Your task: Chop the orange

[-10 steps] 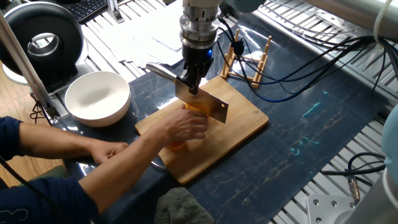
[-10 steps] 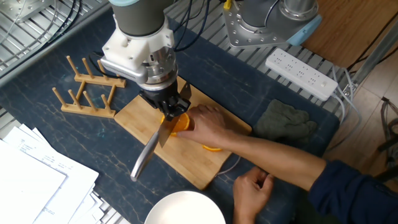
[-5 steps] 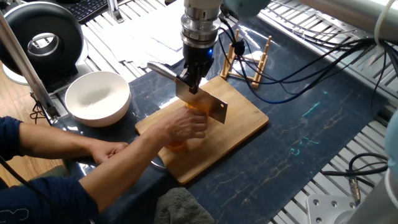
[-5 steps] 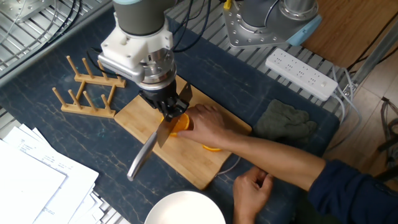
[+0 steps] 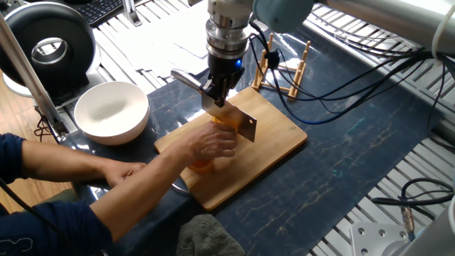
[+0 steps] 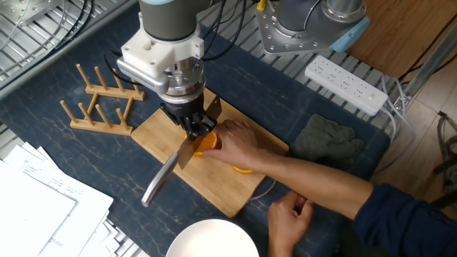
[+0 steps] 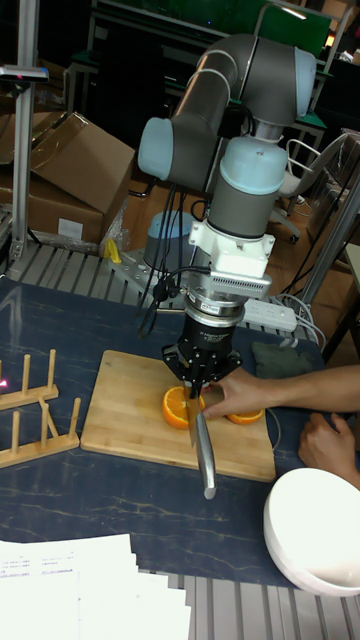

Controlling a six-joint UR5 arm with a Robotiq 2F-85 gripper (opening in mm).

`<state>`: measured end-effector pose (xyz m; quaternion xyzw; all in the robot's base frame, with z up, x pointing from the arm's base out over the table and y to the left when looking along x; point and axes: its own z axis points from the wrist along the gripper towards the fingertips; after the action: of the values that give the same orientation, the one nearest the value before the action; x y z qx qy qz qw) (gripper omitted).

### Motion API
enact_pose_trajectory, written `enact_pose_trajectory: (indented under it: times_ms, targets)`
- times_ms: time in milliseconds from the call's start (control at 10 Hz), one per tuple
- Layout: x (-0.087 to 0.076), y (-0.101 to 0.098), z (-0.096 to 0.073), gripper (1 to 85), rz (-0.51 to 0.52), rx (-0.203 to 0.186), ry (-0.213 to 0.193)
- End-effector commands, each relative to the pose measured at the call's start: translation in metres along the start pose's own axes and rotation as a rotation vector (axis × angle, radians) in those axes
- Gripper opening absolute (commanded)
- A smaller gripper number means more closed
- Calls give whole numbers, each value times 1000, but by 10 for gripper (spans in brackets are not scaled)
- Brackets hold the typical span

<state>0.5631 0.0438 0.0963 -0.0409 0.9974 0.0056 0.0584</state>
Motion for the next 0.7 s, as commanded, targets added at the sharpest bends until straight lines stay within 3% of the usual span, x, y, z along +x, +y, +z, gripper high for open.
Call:
enact_pose_trajectory:
  times_ms: [0,600]
  targets:
    - [-3,4,0,13,21,-14,-22]
    - [-7,0,7,13,12,-34,-53]
